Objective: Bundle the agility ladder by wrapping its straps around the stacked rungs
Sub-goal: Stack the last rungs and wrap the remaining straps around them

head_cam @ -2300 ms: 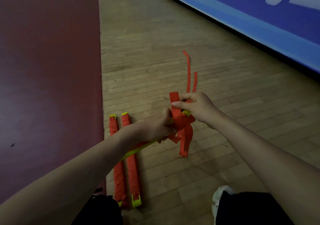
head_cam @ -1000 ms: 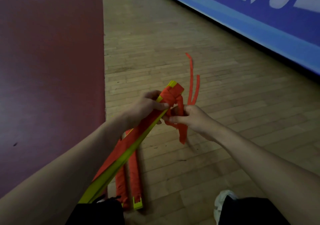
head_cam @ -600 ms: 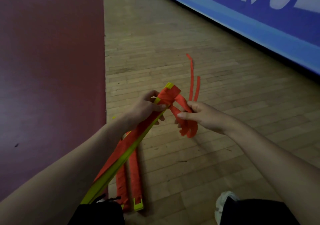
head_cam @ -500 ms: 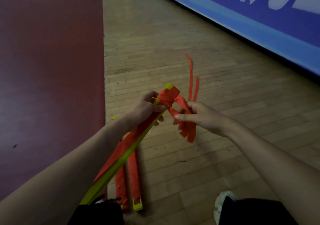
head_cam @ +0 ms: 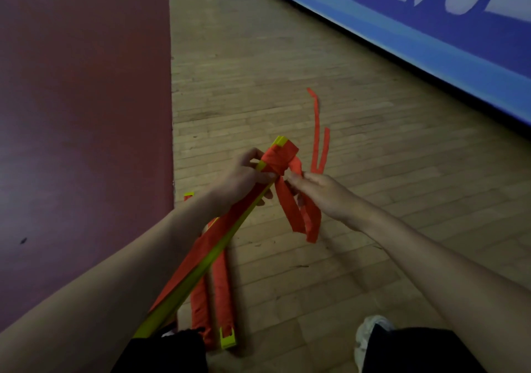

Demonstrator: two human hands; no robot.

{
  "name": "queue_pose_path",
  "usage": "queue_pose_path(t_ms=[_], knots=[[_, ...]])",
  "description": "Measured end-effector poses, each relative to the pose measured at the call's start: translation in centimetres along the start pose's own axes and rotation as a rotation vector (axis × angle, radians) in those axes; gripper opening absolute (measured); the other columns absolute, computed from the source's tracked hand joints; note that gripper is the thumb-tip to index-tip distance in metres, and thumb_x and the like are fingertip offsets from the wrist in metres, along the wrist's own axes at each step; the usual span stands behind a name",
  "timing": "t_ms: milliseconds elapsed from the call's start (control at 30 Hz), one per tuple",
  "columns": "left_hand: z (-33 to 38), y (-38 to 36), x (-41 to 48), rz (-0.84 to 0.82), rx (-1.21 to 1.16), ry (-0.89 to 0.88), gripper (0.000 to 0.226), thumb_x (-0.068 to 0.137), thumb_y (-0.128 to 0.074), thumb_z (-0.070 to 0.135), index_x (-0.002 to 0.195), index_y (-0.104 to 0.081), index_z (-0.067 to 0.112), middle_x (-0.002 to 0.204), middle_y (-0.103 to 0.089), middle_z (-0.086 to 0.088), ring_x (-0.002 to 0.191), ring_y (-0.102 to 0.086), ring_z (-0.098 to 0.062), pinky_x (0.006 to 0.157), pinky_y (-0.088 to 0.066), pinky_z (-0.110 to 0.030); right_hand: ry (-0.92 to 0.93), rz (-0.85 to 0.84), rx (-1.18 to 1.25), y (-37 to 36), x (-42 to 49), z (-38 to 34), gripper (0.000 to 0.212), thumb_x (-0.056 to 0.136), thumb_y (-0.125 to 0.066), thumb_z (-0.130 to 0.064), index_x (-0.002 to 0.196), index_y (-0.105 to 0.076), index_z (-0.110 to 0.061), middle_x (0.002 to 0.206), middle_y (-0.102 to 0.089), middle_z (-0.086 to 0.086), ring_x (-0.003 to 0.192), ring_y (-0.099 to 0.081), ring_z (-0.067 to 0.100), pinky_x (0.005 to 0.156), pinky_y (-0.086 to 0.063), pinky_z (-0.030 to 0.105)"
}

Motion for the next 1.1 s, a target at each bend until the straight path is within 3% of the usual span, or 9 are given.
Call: queue_pose_path(t_ms=[100, 200, 267, 333, 500, 567, 633, 867, 1100], knots=[[0.2, 0.1, -0.1, -0.002, 0.002, -0.003, 0.02, 0.089, -0.058, -0.005, 0.088, -0.048, 0.012, 0.072, -0.064, -0.004, 0.054, -0.063, -0.019, 0.05, -0.049, -0.03, 0.02, 0.147, 0.032, 0.5, 0.0, -0.5, 0.038, 0.1, -0.041, -0.04, 0.094, -0.072, -0.018, 0.092, -0.071, -0.007, 0.086, -0.064, 0.002, 0.079, -0.046, 0.024], [0.4, 0.0, -0.3, -0.021, 0.0, 0.002, 0.017, 0.089, -0.058, -0.005, 0.095, -0.049, 0.008, 0.078, -0.064, -0.009, 0.058, -0.065, -0.021, 0.05, -0.05, -0.031, 0.129, 0.288, -0.263, 1.3, 0.0, 0.1, 0.024, 0.094, -0.059, -0.033, 0.092, -0.075, -0.017, 0.079, -0.073, 0.001, 0.077, -0.066, 0.007, 0.073, -0.049, 0.031], [0.5, -0.2, -0.5, -0.042, -0.005, 0.005, 0.018, 0.089, -0.058, -0.005, 0.1, -0.049, 0.006, 0.079, -0.063, -0.012, 0.058, -0.065, -0.022, 0.049, -0.051, -0.031, 0.22, 0.315, -0.413, 1.2, -0.1, 0.3, 0.015, 0.09, -0.066, -0.027, 0.088, -0.075, -0.016, 0.068, -0.066, -0.011, 0.064, -0.057, -0.004, 0.064, -0.044, 0.018], [0.6, -0.4, -0.7, -0.051, -0.004, 0.009, 0.018, 0.089, -0.059, -0.005, 0.099, -0.05, 0.007, 0.078, -0.063, -0.012, 0.059, -0.065, -0.022, 0.05, -0.051, -0.031, 0.281, 0.331, -0.45, 0.9, -0.2, 0.3, 0.008, 0.088, -0.068, -0.022, 0.09, -0.075, -0.018, 0.072, -0.062, -0.02, 0.068, -0.055, -0.009, 0.063, -0.038, 0.006], [0.8, -0.3, -0.6, -0.03, -0.02, -0.009, 0.02, 0.088, -0.06, -0.004, 0.086, -0.049, 0.013, 0.074, -0.064, -0.006, 0.058, -0.064, -0.022, 0.051, -0.051, -0.031, 0.145, 0.219, -0.128, -0.3, -0.2, 0.9, 0.013, 0.097, -0.054, -0.018, 0.09, -0.057, -0.029, 0.082, -0.069, -0.009, 0.077, -0.066, 0.001, 0.069, -0.047, 0.015], [0.8, -0.3, -0.5, -0.018, -0.013, -0.012, 0.021, 0.088, -0.06, -0.005, 0.085, -0.049, 0.013, 0.073, -0.063, -0.006, 0.055, -0.063, -0.02, 0.051, -0.051, -0.031, 0.103, 0.096, 0.108, -1.4, -0.3, 0.8, 0.014, 0.101, -0.046, -0.017, 0.098, -0.058, -0.025, 0.089, -0.072, 0.001, 0.083, -0.072, 0.015, 0.074, -0.056, 0.027], [0.7, -0.1, -0.4, 0.006, -0.013, -0.015, 0.02, 0.088, -0.06, -0.005, 0.086, -0.05, 0.012, 0.074, -0.063, -0.007, 0.055, -0.062, -0.02, 0.051, -0.051, -0.031, 0.088, 0.039, 0.189, -1.8, -0.4, 0.6, 0.02, 0.102, -0.042, -0.023, 0.1, -0.062, -0.019, 0.094, -0.073, 0.012, 0.084, -0.072, 0.025, 0.077, -0.059, 0.04], [0.7, -0.4, -0.5, 0.042, -0.024, -0.011, 0.021, 0.088, -0.058, -0.006, 0.098, -0.049, 0.011, 0.082, -0.063, -0.01, 0.061, -0.058, -0.019, 0.055, -0.046, -0.03, 0.122, 0.154, -0.105, -1.6, 0.5, 0.6, 0.024, 0.101, -0.045, -0.023, 0.081, -0.058, -0.02, 0.062, -0.057, -0.006, 0.06, -0.055, 0.013, 0.063, -0.05, 0.04], [1.0, -1.1, -0.6, 0.019, -0.172, -0.01, 0.03, 0.081, -0.063, -0.009, 0.095, -0.052, 0.015, 0.074, -0.058, -0.003, 0.064, -0.052, -0.015, 0.055, -0.037, -0.028, 0.134, 0.221, -0.179, -1.2, 0.5, -0.5, 0.025, 0.098, -0.042, -0.018, 0.077, -0.055, -0.016, 0.055, -0.049, -0.007, 0.055, -0.046, 0.015, 0.059, -0.035, 0.038]])
Point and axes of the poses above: each hand's wrist, its own x-axis towards the middle knuckle, its own y-axis out of the back of the hand, z = x × y, the point moved 2 cm from there along x, towards the middle knuckle
